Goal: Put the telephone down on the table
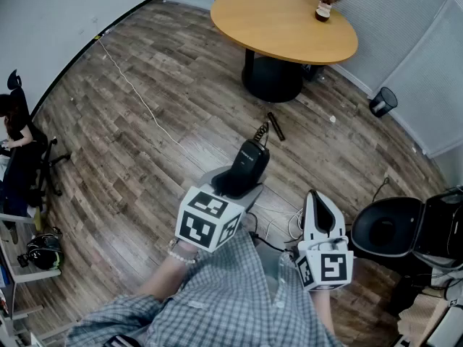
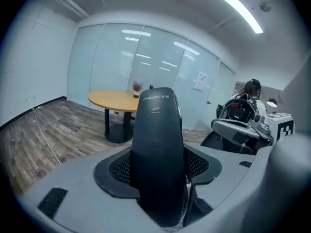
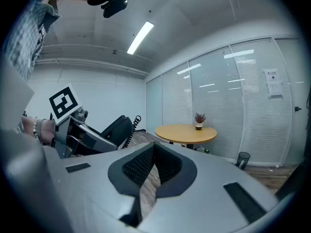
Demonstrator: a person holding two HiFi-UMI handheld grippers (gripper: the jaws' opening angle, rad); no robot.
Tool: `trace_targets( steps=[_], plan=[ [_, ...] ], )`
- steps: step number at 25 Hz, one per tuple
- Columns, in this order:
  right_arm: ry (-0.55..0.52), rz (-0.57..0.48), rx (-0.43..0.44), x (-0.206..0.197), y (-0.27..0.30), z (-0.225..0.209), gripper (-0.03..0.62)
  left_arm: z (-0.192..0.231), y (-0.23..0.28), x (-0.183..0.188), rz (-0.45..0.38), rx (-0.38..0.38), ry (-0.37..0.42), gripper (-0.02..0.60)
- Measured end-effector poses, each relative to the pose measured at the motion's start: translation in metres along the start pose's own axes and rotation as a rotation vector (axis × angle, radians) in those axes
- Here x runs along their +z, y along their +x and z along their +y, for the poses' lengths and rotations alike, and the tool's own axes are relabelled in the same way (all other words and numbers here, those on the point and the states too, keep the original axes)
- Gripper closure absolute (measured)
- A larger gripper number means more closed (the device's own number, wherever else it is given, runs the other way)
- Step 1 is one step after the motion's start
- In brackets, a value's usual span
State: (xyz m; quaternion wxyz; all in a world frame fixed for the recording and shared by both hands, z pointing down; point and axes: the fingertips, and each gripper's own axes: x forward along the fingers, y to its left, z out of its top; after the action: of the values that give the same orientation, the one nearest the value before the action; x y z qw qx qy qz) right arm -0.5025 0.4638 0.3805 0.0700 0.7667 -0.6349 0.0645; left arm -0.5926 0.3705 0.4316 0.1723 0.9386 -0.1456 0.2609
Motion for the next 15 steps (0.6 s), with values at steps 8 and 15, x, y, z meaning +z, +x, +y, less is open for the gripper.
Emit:
trace_targets(
  steps=[8, 15],
  plan=[
    [-0.011, 0.001, 0.005, 0.003, 0.0, 0.01, 0.588, 0.003, -0.008, -0.001, -0.009, -0.004, -0.004, 0.305],
    [0.005, 0.006, -0.006, -0.003, -0.004, 0.016, 0.588, 0.003, -0.013, -0.006, -0.015, -0.014, -0.005, 0.305]
  ],
)
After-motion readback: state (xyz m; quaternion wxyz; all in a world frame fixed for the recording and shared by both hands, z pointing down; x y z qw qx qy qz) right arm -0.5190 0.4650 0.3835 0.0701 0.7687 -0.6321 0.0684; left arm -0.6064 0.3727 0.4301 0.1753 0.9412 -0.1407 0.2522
